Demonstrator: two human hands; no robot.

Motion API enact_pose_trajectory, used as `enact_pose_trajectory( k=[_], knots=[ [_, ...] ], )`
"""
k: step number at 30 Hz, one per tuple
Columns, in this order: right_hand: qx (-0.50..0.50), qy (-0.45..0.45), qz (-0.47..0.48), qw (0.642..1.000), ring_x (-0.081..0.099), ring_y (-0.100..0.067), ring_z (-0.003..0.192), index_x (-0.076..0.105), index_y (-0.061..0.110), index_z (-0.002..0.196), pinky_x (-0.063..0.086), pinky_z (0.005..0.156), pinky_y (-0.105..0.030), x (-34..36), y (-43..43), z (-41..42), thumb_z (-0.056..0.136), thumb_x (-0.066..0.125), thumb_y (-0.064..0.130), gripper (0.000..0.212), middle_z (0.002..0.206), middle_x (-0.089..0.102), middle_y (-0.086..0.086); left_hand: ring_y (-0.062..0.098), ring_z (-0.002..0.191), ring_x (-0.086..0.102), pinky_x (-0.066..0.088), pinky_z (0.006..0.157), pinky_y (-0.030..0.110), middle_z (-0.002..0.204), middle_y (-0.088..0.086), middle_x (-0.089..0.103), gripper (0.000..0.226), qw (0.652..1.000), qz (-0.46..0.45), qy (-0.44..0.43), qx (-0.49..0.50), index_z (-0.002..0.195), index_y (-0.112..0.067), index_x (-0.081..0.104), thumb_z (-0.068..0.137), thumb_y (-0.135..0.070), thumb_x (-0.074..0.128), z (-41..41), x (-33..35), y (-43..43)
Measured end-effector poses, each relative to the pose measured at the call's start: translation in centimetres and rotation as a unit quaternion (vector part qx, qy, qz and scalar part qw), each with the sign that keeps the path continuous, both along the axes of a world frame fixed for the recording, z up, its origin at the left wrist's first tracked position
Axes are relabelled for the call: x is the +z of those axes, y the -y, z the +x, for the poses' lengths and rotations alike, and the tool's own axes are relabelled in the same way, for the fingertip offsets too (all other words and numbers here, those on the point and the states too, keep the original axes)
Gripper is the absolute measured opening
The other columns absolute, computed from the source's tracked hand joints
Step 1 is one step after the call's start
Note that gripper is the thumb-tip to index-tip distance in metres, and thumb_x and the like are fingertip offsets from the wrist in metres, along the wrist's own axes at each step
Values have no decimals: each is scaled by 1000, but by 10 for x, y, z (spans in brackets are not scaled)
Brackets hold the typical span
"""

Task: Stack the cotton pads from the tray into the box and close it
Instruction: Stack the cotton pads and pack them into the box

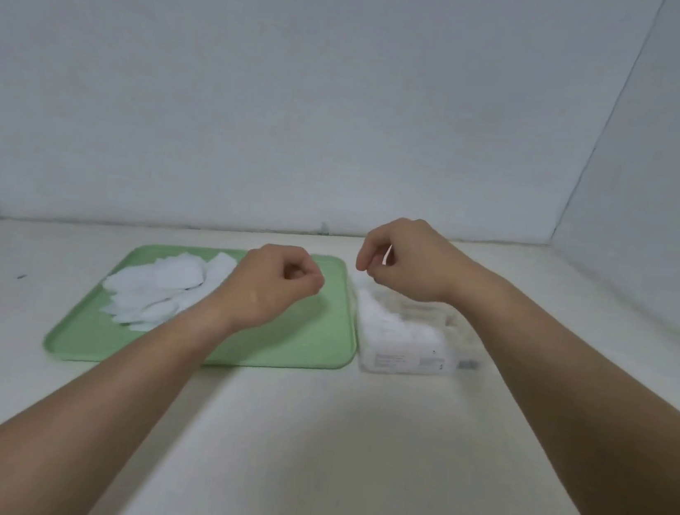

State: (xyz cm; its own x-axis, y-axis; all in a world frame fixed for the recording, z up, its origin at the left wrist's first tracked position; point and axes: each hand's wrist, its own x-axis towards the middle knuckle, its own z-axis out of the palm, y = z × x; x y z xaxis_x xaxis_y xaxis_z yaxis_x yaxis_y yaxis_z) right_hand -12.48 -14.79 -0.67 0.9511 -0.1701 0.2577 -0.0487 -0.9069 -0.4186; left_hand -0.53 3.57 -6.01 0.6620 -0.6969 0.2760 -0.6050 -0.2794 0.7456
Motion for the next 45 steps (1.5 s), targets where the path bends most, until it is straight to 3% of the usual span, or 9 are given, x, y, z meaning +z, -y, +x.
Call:
enact_pose_trajectory(
  k=[7,12,20,26,31,35,38,40,45],
  knots=[
    [60,-15,29,998,59,0,64,71,30,81,48,63,-14,-26,-82,91,82,55,4,30,77,68,12,17,63,67,49,59,27,74,2,73,9,993,-13,-26,115,79,-21,71,86,-17,70,57,-21,-81],
    [37,-52,39,997,58,-6,74,74,22,90,41,65,-16,-50,-105,146,87,52,4,28,76,58,18,17,62,69,48,60,27,74,-1,66,11,977,-67,-29,198,88,-17,69,87,-7,67,96,-27,-107],
    [-18,-39,125,991,63,-13,94,70,25,100,52,85,-31,-82,-131,204,88,66,30,14,96,66,9,21,78,70,54,75,35,81,-11,66,10,945,-157,-6,286,87,-26,68,88,-16,65,138,-36,-129],
    [-86,-60,94,990,62,-13,91,60,28,106,52,78,-33,-99,-151,225,79,71,51,37,99,63,12,15,73,64,45,66,25,83,-11,68,11,942,-172,2,287,87,-27,67,89,-16,65,143,-40,-137],
    [-92,-9,210,973,66,-12,90,62,26,107,55,81,-36,-99,-150,221,75,80,30,37,93,70,9,9,69,60,42,63,21,82,-11,67,11,944,-163,1,287,86,-26,67,89,-16,64,139,-43,-137],
    [-72,53,309,947,68,-14,83,66,21,107,52,69,-28,-91,-144,206,78,80,19,33,82,73,6,9,66,58,42,63,23,85,-12,67,9,942,-158,2,296,91,-25,67,90,-17,63,137,-43,-138],
    [-44,78,361,928,67,-16,73,67,20,106,59,77,-42,-88,-140,196,81,77,14,28,73,69,6,1,63,57,42,64,18,89,-15,66,12,947,-144,6,288,100,-24,67,91,-17,62,136,-45,-137],
    [-13,89,401,912,66,-14,70,67,18,107,59,85,-48,-85,-139,192,81,76,11,28,68,67,3,-5,70,58,43,68,14,94,-16,67,14,951,-150,6,272,105,-23,67,92,-18,63,135,-45,-137],
    [104,83,484,865,66,-17,80,64,12,118,61,80,-37,-61,-140,176,84,74,0,37,72,63,-2,-11,96,64,46,85,10,103,-18,72,32,956,-210,-111,172,124,-23,62,95,-31,69,124,-33,-139]
  ],
)
